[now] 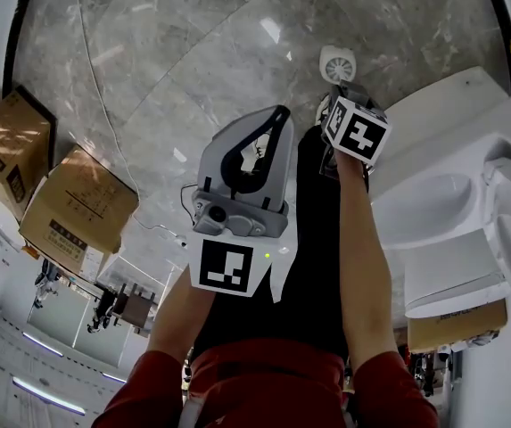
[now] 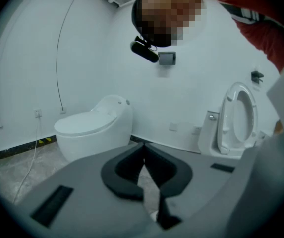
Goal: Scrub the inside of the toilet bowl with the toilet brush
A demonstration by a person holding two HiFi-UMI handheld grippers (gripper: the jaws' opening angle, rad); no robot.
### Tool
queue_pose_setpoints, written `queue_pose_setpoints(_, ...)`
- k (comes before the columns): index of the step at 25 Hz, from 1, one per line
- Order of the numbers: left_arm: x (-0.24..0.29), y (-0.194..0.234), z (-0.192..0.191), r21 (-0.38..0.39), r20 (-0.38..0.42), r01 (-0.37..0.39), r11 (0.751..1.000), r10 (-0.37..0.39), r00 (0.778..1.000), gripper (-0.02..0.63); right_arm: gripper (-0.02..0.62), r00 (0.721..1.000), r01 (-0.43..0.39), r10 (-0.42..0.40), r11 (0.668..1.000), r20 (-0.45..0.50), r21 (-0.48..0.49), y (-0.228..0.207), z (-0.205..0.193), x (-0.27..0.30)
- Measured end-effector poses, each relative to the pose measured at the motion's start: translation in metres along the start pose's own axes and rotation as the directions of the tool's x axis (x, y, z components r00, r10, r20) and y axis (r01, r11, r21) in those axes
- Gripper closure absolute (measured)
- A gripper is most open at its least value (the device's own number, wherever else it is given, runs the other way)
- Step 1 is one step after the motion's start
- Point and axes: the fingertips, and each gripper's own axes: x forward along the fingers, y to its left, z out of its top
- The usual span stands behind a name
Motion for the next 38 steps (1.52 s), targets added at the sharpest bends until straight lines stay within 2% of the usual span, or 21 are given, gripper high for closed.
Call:
queue_pose_setpoints(5, -0.010, -0.002, 0.000, -0.010, 0.002, 0.009, 1.000, -0.009, 1.000, 0.606, 0.378, 0.997, 0.065, -0.068, 0.996, -0.047, -0.058, -0.005, -0.012, -0.003)
queue_pose_setpoints(6, -0.012, -0.002, 0.000, -0.011, 0.003, 0.009, 1.000, -0.009, 1.000, 0.606, 0.419, 0.996, 0.073, -0.076, 0.995, -0.047, -0.068, -0.005, -0.015, -0.003)
queue_pose_setpoints(12, -0.040, -0.003, 0.015, -0.006, 0.040, 0.016, 1.000, -0.016, 0.999, 0.606, 0.433, 0.997, 0.079, -0.079, 0.990, 0.009, -0.119, -0.003, -0.031, -0.027)
queue_pose_setpoints(16, -0.070, -0.011, 0.036, 0.023, 0.071, 0.053, 0.998, -0.054, 0.996, 0.606, 0.433, 0.993, 0.085, -0.074, 0.989, 0.093, -0.118, 0.001, -0.044, -0.081)
queue_pose_setpoints(23, -0.140, -0.066, 0.090, 0.132, 0.121, 0.191, 0.973, -0.207, 0.971, 0.606, 0.434, 0.963, 0.086, -0.061, 0.993, 0.263, -0.083, -0.002, -0.094, -0.223)
queue_pose_setpoints(25, -0.155, -0.088, 0.103, 0.169, 0.118, 0.254, 0.952, -0.275, 0.954, 0.606, 0.434, 0.945, 0.088, -0.070, 0.995, 0.319, -0.043, -0.007, -0.111, -0.262)
queue_pose_setpoints(28, -0.172, -0.126, 0.115, 0.214, 0.085, 0.358, 0.909, -0.383, 0.920, 0.606, 0.434, 0.914, 0.098, -0.105, 0.994, 0.392, 0.038, -0.021, -0.139, -0.315)
queue_pose_setpoints(34, -0.188, -0.235, 0.126, 0.226, 0.011, 0.495, 0.839, -0.511, 0.860, 0.606, 0.434, 0.872, 0.074, -0.154, 0.980, 0.465, 0.186, -0.098, -0.194, -0.395)
queue_pose_setpoints(38, -0.184, -0.314, 0.132, 0.291, -0.044, 0.593, 0.751, -0.608, 0.792, 0.606, 0.434, 0.843, 0.054, -0.213, 0.947, 0.494, 0.317, -0.154, -0.229, -0.423)
